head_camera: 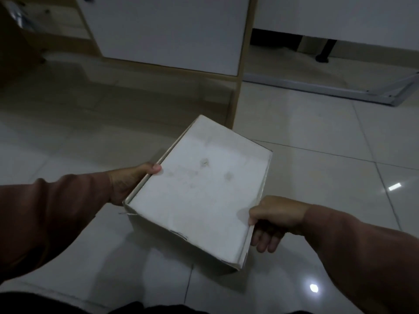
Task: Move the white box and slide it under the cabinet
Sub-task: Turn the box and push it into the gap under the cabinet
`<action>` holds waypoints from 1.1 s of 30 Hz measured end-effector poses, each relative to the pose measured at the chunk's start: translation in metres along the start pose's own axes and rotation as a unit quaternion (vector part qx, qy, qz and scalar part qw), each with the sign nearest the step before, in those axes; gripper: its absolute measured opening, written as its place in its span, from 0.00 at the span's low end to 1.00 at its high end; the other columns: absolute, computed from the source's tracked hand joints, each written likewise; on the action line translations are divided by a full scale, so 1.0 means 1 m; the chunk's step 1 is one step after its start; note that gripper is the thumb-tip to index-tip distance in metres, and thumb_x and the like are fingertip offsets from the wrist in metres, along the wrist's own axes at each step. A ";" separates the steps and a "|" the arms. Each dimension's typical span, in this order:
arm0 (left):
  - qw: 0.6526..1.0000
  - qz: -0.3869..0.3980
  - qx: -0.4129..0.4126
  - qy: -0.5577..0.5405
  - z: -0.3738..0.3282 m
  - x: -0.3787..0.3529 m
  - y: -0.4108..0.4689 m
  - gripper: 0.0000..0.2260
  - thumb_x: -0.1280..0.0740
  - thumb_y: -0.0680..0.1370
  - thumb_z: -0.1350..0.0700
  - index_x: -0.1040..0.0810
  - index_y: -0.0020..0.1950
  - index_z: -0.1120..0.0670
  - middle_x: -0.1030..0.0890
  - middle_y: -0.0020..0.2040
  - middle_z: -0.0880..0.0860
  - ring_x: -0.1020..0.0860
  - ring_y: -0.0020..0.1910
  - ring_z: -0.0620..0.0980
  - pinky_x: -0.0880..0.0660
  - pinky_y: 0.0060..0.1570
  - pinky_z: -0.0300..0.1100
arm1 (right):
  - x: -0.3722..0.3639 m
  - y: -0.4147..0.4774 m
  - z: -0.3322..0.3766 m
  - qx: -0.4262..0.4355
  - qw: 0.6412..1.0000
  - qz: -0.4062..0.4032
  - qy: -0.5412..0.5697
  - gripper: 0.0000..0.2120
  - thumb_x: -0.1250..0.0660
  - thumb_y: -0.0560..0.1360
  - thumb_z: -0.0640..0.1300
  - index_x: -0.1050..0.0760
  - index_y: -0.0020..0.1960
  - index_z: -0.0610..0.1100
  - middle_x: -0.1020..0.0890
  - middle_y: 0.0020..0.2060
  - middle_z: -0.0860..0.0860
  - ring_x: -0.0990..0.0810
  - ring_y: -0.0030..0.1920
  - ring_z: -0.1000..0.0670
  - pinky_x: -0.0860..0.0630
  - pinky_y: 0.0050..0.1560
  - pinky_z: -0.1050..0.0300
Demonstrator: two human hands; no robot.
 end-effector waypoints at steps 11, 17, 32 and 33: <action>0.990 -0.037 -0.015 -0.135 0.007 0.061 0.006 0.19 0.34 0.72 0.42 0.20 0.49 0.57 0.14 0.35 0.57 0.15 0.30 0.53 0.18 0.29 0.42 | 0.005 0.059 0.110 0.048 0.977 -0.210 -0.004 0.08 0.43 0.71 0.33 0.28 0.36 0.33 0.23 0.27 0.37 0.23 0.24 0.41 0.19 0.35 0.47; 0.989 -0.077 -0.019 -0.122 -0.002 0.074 0.046 0.17 0.39 0.76 0.43 0.19 0.50 0.55 0.14 0.38 0.55 0.15 0.33 0.52 0.20 0.38 0.42 | 0.015 0.094 0.122 0.051 0.957 -0.285 -0.024 0.10 0.41 0.76 0.35 0.23 0.53 0.33 0.22 0.38 0.43 0.21 0.37 0.44 0.19 0.47 0.50; 0.652 -0.194 -0.197 0.706 0.043 0.017 0.029 0.37 0.58 0.76 0.31 0.41 0.77 0.54 0.40 0.78 0.60 0.42 0.76 0.62 0.33 0.66 0.67 | -0.059 0.101 0.073 0.232 0.792 -0.208 -0.525 0.33 0.61 0.72 0.58 0.51 0.77 0.53 0.53 0.79 0.46 0.59 0.78 0.42 0.57 0.75 0.39; 0.631 -0.195 -0.193 0.726 0.045 0.019 0.033 0.33 0.59 0.78 0.35 0.34 0.73 0.52 0.30 0.73 0.61 0.32 0.72 0.63 0.26 0.58 0.66 | -0.060 0.102 0.071 0.233 0.794 -0.210 -0.520 0.31 0.60 0.74 0.56 0.52 0.77 0.54 0.54 0.79 0.45 0.59 0.78 0.41 0.58 0.75 0.40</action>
Point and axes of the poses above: each hand's wrist, its own y-axis towards the middle knuckle, its own x-axis out of the back of the hand, z = x × y, the point moved 4 cm from there along y, towards the middle knuckle
